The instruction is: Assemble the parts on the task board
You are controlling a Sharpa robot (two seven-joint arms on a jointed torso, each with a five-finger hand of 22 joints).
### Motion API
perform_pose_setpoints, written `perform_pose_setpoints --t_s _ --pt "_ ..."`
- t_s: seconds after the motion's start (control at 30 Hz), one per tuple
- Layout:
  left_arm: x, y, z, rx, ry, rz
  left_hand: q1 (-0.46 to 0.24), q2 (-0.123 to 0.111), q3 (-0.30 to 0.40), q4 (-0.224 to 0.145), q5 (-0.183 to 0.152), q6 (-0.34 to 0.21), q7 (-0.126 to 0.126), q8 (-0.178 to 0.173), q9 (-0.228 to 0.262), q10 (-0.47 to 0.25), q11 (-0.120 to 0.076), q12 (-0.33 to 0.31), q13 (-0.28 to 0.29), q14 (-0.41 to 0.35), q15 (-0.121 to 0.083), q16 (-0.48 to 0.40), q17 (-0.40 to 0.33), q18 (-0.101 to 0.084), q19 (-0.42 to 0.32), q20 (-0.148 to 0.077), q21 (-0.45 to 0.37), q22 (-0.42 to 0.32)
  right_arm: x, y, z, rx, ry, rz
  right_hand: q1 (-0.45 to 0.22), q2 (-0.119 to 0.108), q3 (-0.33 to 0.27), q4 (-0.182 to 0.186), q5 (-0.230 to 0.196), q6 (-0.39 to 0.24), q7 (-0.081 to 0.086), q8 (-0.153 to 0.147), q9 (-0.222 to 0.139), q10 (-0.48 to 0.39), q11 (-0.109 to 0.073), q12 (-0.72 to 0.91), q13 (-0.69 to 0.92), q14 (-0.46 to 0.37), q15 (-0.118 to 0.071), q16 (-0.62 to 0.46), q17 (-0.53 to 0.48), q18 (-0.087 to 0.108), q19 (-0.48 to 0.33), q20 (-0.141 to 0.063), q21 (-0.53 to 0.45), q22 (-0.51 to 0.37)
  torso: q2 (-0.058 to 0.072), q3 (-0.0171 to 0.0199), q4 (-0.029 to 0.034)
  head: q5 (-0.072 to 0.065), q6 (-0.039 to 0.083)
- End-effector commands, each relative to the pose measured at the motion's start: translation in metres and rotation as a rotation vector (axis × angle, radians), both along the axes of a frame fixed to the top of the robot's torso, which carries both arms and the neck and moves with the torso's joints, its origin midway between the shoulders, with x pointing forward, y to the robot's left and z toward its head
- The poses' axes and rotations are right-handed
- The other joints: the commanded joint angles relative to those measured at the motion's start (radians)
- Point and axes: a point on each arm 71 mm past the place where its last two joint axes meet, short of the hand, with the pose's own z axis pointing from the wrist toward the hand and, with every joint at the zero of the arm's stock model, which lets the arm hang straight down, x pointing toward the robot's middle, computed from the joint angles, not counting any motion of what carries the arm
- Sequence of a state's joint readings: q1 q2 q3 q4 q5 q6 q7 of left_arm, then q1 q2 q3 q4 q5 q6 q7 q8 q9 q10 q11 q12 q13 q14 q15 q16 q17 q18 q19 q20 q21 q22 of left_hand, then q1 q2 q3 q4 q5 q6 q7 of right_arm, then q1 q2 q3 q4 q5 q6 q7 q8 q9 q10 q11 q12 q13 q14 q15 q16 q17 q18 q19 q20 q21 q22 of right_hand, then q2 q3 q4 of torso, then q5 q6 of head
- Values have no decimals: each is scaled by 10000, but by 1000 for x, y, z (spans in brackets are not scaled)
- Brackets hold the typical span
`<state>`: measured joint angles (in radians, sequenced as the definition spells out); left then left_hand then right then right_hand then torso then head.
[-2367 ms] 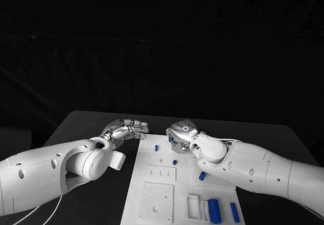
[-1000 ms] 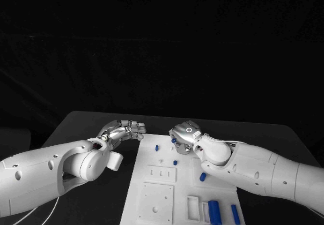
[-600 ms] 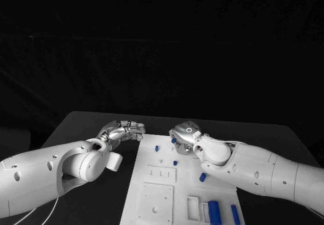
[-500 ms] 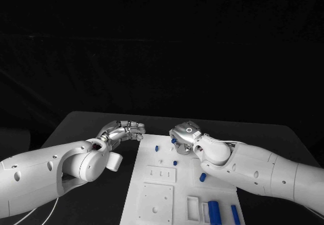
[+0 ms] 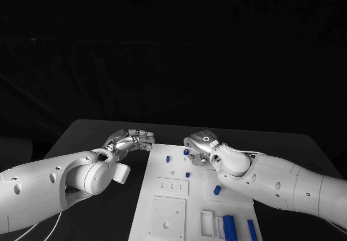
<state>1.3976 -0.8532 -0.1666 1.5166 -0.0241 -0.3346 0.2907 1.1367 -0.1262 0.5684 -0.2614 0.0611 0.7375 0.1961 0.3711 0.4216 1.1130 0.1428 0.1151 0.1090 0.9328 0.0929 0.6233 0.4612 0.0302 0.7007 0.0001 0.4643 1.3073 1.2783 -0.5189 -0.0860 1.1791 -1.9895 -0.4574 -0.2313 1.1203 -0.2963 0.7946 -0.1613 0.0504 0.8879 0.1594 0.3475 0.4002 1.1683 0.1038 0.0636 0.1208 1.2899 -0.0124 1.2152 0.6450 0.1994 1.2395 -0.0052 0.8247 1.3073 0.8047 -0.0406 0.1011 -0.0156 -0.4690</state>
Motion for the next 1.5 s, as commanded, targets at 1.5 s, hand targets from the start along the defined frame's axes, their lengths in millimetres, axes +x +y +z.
perform_pose_setpoints --t_s 1.5 --pt "9 16 2 49 -324 373 -106 -29 0 -50 5 34 35 -75 -27 11 46 -116 -30 16 -23 -41 30 -37 -9 -93 48 182 15 -109 16 2403 3549 -2188 -423 -11 -1953 -145 17 -491 -122 -407 35 -371 -711 10159 10233 -204 -648 1479 1404 624 193 -362 888 249 -284 202 -456 -252 122"
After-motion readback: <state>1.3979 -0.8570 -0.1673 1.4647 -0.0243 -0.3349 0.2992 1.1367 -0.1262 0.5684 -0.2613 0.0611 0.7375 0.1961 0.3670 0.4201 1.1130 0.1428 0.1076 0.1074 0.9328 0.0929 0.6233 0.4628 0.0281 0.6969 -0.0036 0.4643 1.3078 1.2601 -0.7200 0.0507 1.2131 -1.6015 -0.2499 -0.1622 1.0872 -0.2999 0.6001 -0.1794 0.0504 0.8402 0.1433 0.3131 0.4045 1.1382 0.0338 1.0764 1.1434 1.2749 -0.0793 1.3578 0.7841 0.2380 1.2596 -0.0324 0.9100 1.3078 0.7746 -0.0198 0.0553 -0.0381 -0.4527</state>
